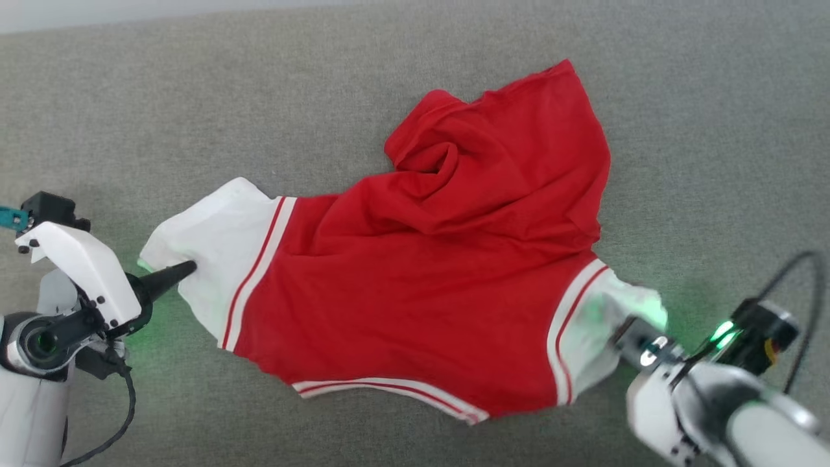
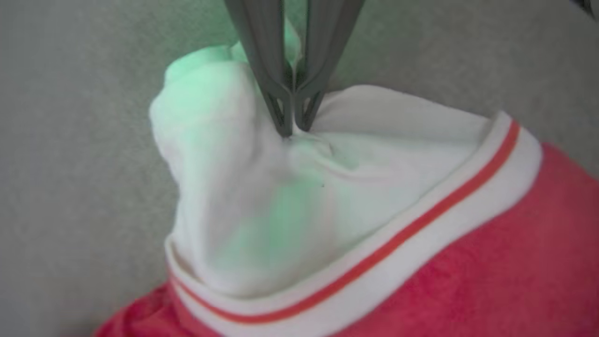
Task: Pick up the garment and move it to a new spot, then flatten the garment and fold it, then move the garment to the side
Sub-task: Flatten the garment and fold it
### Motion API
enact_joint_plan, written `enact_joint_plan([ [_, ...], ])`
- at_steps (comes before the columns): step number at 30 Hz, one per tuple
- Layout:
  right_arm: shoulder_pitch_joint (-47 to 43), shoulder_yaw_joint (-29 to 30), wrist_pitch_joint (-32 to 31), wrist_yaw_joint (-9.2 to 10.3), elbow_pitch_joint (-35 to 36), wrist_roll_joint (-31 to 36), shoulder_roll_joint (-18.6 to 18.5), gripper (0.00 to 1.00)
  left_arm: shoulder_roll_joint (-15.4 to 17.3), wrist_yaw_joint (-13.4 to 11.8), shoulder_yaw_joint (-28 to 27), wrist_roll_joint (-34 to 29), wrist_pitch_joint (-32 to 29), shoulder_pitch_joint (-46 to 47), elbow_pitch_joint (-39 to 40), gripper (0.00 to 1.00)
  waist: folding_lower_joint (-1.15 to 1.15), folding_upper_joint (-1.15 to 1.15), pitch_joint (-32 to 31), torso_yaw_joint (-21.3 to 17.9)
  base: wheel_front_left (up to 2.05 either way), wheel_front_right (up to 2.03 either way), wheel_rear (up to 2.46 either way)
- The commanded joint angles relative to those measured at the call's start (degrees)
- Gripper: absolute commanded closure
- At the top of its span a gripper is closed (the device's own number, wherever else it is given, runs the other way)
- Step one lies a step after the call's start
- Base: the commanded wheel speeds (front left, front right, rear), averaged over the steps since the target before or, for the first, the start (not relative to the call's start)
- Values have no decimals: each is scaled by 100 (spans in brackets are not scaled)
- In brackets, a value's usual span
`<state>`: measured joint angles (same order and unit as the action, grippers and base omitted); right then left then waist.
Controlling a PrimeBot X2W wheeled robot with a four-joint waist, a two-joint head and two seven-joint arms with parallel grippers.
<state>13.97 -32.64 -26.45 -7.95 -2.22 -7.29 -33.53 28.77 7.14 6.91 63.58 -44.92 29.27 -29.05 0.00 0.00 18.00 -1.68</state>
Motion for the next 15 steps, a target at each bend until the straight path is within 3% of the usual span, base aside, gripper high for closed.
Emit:
enact_joint_plan([
  [1,55,176,54,75,-65,97,2,100,19,40,-38,30,79,-83,60,100,0,0,-53,-22,0,0,0],
  [8,-234,1438,583,60,493,358,463,100,-9,42,-371,384,993,-457,1052,100,0,0,-219,-81,0,0,0],
  [15,44,2736,992,59,986,43,1269,100,-376,44,-611,914,1691,-339,1957,100,0,0,-222,-103,0,0,0],
])
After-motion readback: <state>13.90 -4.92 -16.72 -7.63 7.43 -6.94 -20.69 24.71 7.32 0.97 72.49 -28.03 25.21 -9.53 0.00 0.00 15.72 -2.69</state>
